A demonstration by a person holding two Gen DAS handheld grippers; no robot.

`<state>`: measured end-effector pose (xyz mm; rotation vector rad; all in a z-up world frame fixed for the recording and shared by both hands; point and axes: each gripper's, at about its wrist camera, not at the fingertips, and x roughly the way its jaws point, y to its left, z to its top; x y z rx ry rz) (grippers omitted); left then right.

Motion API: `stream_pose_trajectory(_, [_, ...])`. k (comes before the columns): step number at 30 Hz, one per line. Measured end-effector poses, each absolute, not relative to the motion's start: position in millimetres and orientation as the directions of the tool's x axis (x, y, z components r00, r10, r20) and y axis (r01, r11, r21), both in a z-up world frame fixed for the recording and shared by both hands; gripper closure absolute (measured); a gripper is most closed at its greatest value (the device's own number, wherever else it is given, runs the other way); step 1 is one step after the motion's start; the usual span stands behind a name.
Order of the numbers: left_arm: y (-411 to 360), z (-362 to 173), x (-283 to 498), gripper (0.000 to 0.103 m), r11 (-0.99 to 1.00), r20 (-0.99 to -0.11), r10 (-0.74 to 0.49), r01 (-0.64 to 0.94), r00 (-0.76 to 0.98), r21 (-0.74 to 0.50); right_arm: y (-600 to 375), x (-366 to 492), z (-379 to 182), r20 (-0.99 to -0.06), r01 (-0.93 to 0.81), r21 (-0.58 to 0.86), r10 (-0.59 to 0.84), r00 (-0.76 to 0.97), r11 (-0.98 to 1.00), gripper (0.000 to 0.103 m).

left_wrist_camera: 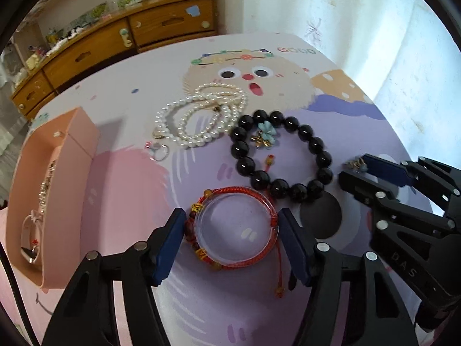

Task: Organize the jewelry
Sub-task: 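Grasp the red string bangle with the left tool while the right tool grasps the charm, then lower the bangle and charm into the pink box and open both tools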

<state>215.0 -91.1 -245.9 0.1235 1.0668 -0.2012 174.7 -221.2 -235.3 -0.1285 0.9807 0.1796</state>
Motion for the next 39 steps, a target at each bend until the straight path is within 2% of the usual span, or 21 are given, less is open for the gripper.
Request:
stream_pose_trajectory(3, [-90, -245, 215, 0.039, 0.976, -0.876, -0.105, 0.217, 0.472, 0.000, -221, 176, -235, -0.835, -0.210, -0.025, 0.095, 0.542, 0.977, 0.083])
stream_pose_trajectory(20, [-55, -204, 217, 0.039, 0.987, -0.881, -0.118, 0.149, 0.459, -0.054, -202, 175, -215, -0.825, -0.242, -0.017, 0.123, 0.551, 0.970, 0.084])
stream_pose_trajectory(32, [33, -141, 219, 0.039, 1.000, -0.826, -0.018, -0.009, 0.564, -0.028, -127, 178, -174, -0.766, -0.405, -0.077, 0.206, 0.609, 0.911, 0.084])
stream_pose_trajectory(39, [90, -125, 215, 0.039, 0.997, -0.810, 0.047, -0.073, 0.584, 0.005, -71, 177, -154, -0.729, -0.472, -0.064, 0.281, 0.624, 0.879, 0.084])
